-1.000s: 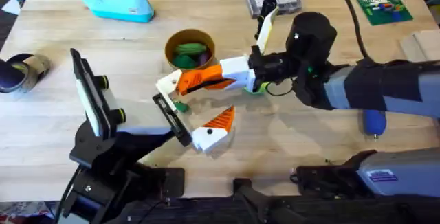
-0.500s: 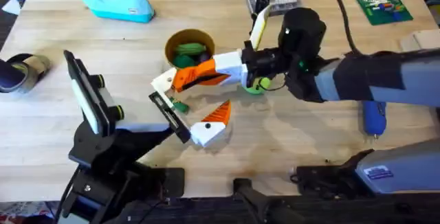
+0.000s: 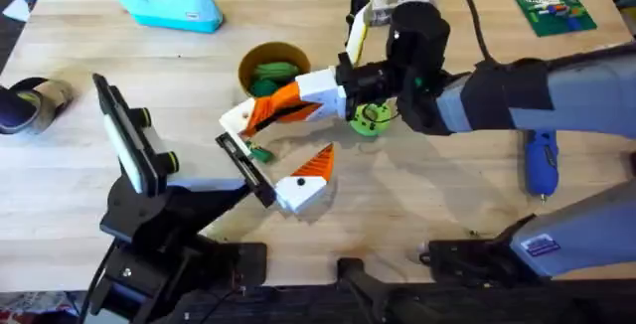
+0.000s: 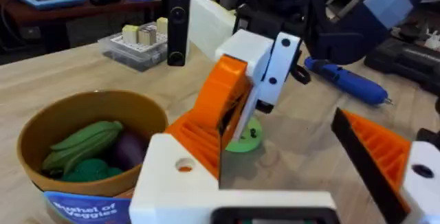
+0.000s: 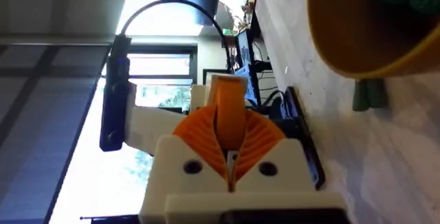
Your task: Pick up the gripper from the table and insert it into the empty holder that is missing its gripper. Then pick up a screw, insert it into the mounting hole, and use the screwdriver to tighten it. Finally, clean up the table by picking up the vegetable and placing it into the bucket.
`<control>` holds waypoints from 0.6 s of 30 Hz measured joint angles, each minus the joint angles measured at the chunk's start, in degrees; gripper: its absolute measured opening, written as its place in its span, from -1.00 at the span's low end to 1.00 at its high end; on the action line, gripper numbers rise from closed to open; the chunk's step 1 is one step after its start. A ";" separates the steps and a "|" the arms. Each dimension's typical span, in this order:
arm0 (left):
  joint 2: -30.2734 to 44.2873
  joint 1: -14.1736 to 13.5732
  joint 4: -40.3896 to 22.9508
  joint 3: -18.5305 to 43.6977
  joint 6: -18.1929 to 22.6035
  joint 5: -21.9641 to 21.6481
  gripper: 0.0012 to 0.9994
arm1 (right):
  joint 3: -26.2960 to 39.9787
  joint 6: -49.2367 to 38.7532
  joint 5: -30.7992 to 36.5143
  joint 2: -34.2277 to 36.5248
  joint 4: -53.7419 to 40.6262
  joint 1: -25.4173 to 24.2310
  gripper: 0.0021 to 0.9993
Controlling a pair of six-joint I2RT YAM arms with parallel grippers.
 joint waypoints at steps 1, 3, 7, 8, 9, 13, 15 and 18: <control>0.00 0.00 0.00 0.00 0.00 0.15 0.99 | 0.00 0.15 0.00 -0.02 0.00 0.24 -0.99; 0.00 0.00 0.00 0.00 0.00 0.58 0.99 | 0.02 0.28 0.17 -0.02 0.02 1.17 -0.99; 0.02 0.02 0.00 0.00 -0.07 0.06 0.99 | 0.17 0.37 1.80 -0.02 0.09 2.14 -0.99; 0.02 0.02 0.00 0.00 -0.07 -0.11 0.99 | 0.18 0.37 2.08 -0.02 0.09 2.25 -0.99; 0.02 0.02 0.00 0.00 -0.07 -0.29 0.99 | 0.19 0.37 2.35 -0.02 0.09 2.35 -0.99; 0.00 0.02 0.00 0.00 -0.09 -0.54 0.99 | 0.22 0.39 2.93 0.00 0.11 2.51 -0.99; 0.02 0.02 0.00 0.00 -0.15 -0.61 0.99 | 0.22 0.37 3.16 -0.02 0.13 2.57 -0.99; 0.00 0.02 0.00 0.00 -0.17 -0.67 0.99 | 0.22 0.37 3.52 -0.02 0.17 2.66 -0.99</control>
